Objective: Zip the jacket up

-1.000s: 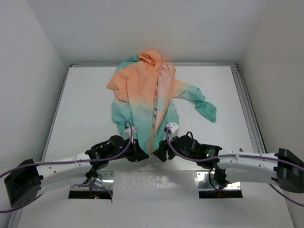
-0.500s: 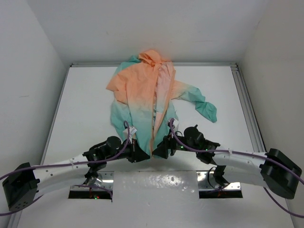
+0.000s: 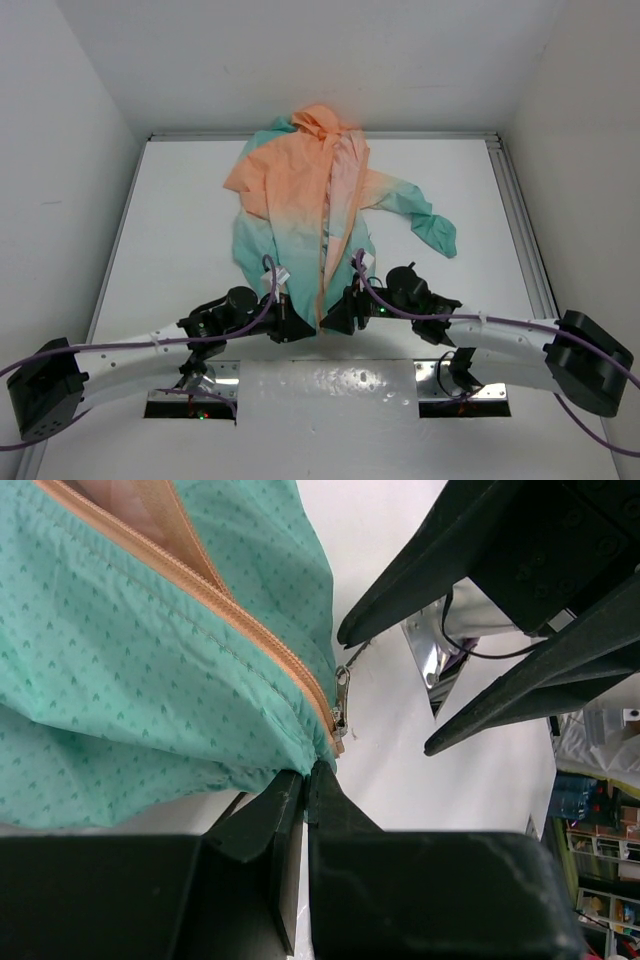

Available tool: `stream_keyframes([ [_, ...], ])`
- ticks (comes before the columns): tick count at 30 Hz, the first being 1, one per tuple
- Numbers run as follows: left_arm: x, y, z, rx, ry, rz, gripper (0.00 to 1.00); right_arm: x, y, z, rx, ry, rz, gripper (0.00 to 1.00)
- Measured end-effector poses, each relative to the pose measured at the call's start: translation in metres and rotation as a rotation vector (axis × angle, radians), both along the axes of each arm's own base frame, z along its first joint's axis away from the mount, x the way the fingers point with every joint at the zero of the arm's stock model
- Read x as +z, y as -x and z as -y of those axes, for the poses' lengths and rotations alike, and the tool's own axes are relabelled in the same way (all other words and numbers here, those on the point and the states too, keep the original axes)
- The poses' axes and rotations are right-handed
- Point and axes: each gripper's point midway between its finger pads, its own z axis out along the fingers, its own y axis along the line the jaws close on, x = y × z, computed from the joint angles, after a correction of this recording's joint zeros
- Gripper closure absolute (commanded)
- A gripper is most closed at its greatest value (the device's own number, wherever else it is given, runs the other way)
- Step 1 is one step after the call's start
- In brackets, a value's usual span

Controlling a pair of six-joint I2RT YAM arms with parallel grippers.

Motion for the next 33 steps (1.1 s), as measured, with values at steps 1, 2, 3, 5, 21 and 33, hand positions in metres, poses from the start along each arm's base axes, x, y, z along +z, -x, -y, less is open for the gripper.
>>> stream_keyframes([
  [1, 0.0, 0.0, 0.0, 0.0, -0.001, -0.001, 1.0, -0.001, 0.0, 0.0, 0.0, 0.003, -0.002, 0.5],
  [2, 0.0, 0.0, 0.0, 0.0, 0.0, 0.0, 1.0, -0.002, 0.0, 0.0, 0.0, 0.006, -0.004, 0.5],
  [3, 0.0, 0.0, 0.0, 0.0, 0.002, 0.001, 1.0, -0.005, 0.0, 0.0, 0.0, 0.013, -0.009, 0.5],
  [5, 0.001, 0.0, 0.001, 0.0, 0.003, 0.002, 1.0, -0.008, 0.0, 0.0, -0.001, 0.023, -0.017, 0.5],
  [21, -0.001, 0.0, 0.001, -0.003, -0.001, -0.002, 1.0, -0.019, 0.0, -0.002, 0.006, 0.052, -0.043, 0.6],
  [33, -0.001, 0.0, 0.001, -0.003, -0.001, -0.002, 1.0, -0.02, 0.0, -0.005, 0.016, 0.057, -0.051, 0.65],
])
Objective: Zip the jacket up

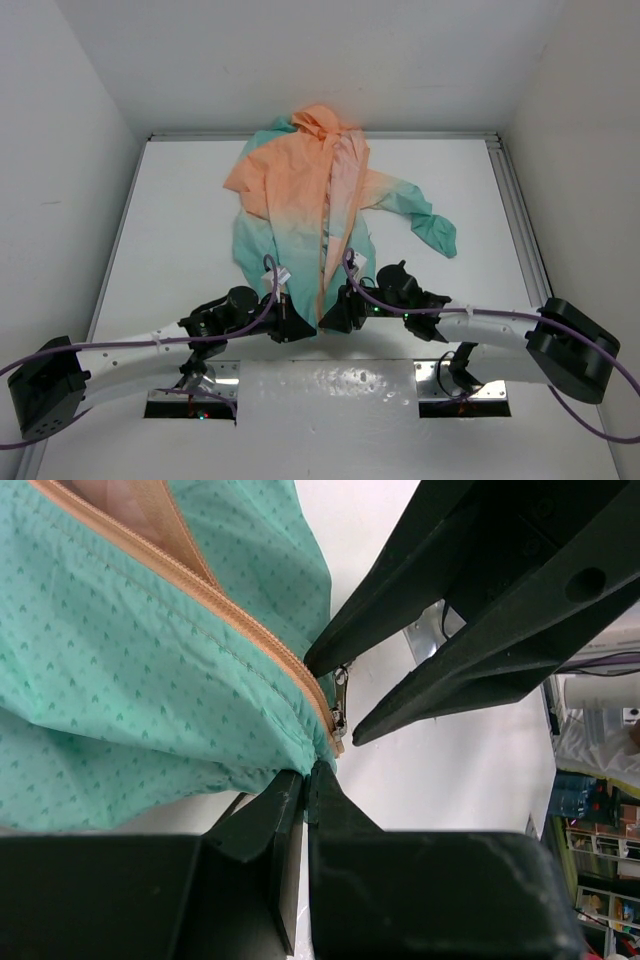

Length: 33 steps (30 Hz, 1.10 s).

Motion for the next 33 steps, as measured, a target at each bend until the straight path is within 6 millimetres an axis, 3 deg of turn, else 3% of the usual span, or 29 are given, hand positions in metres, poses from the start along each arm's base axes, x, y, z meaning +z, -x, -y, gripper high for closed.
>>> stream_keyframes([
  [3, 0.0002, 0.0, 0.0001, 0.0, 0.0, 0.0, 1.0, 0.0, 0.0009, -0.0003, 0.002, 0.0, -0.002, 0.61],
  [10, 0.0002, -0.0002, 0.0, 0.001, 0.0, 0.0, 1.0, 0.0002, 0.0013, -0.0006, 0.003, -0.001, -0.002, 0.61],
  [23, 0.0028, -0.0015, 0.0, 0.008, 0.008, 0.009, 1.0, 0.0019, 0.0012, -0.0027, -0.007, -0.011, 0.008, 0.76],
  [33, 0.0084, -0.0019, -0.0008, 0.014, 0.023, 0.018, 1.0, 0.0047, 0.0021, -0.0042, -0.031, -0.037, 0.015, 0.98],
])
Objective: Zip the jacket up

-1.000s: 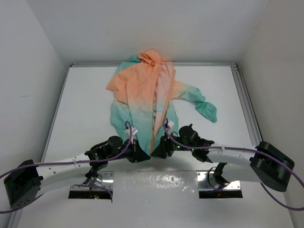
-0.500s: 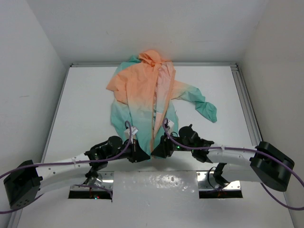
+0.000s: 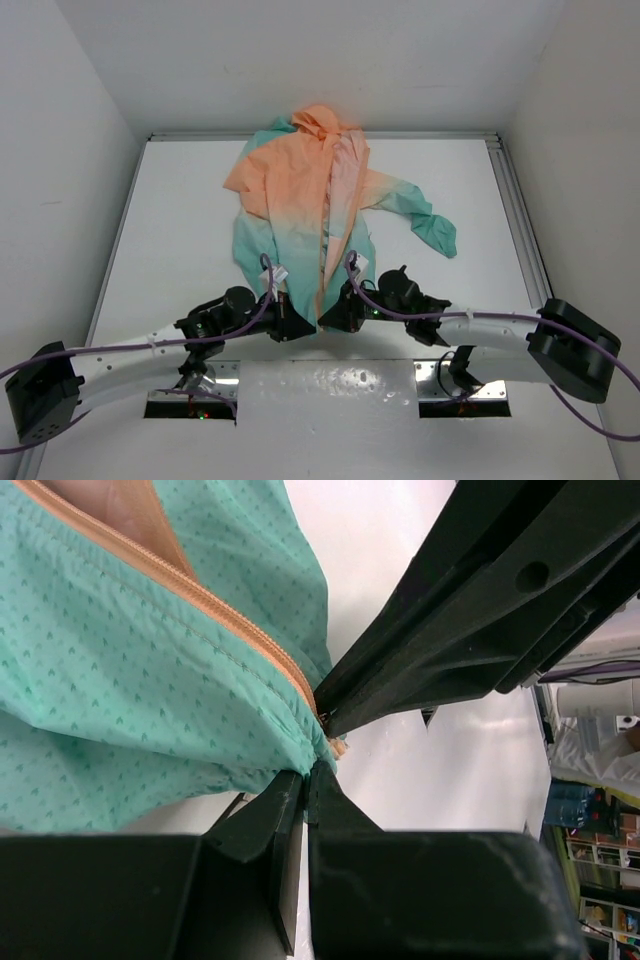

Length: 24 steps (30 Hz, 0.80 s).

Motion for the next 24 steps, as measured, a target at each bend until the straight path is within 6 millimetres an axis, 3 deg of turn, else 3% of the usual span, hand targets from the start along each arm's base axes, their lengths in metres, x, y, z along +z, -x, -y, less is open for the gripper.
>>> stream_keyframes([
  [11, 0.001, -0.001, -0.001, 0.01, 0.0, 0.004, 1.0, 0.002, -0.008, 0.001, -0.078, 0.012, 0.022, 1.0],
  [24, 0.01, -0.008, -0.001, 0.034, 0.01, 0.029, 1.0, 0.007, -0.035, -0.007, -0.17, 0.153, 0.075, 1.0],
])
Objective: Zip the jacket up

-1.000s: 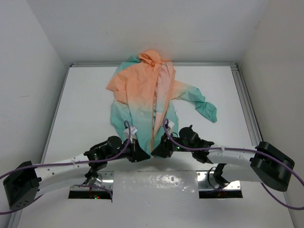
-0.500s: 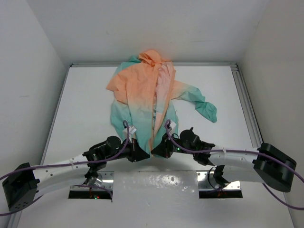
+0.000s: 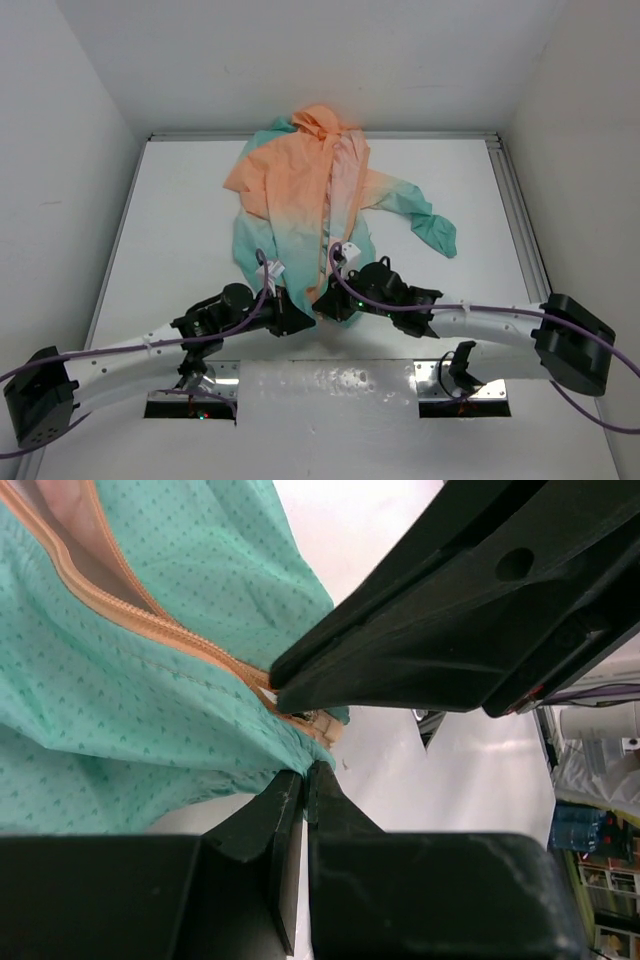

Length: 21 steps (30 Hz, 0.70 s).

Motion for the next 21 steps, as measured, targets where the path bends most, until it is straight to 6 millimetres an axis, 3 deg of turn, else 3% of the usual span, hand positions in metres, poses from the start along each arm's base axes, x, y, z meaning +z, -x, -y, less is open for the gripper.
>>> stream_keyframes([
  [7, 0.008, -0.006, -0.005, 0.034, -0.008, 0.025, 1.0, 0.004, -0.017, -0.012, -0.041, 0.026, 0.033, 1.0],
  [10, 0.012, -0.004, -0.006, 0.023, -0.006, 0.04, 1.0, 0.007, -0.034, -0.014, -0.101, 0.056, 0.08, 1.0],
  [16, 0.033, -0.001, -0.009, 0.0, 0.022, 0.101, 1.0, 0.024, -0.066, -0.01, -0.222, 0.091, 0.175, 1.0],
  [21, 0.03, 0.003, -0.013, -0.01, 0.002, 0.096, 1.0, 0.027, -0.079, 0.0, -0.286, 0.137, 0.213, 1.0],
])
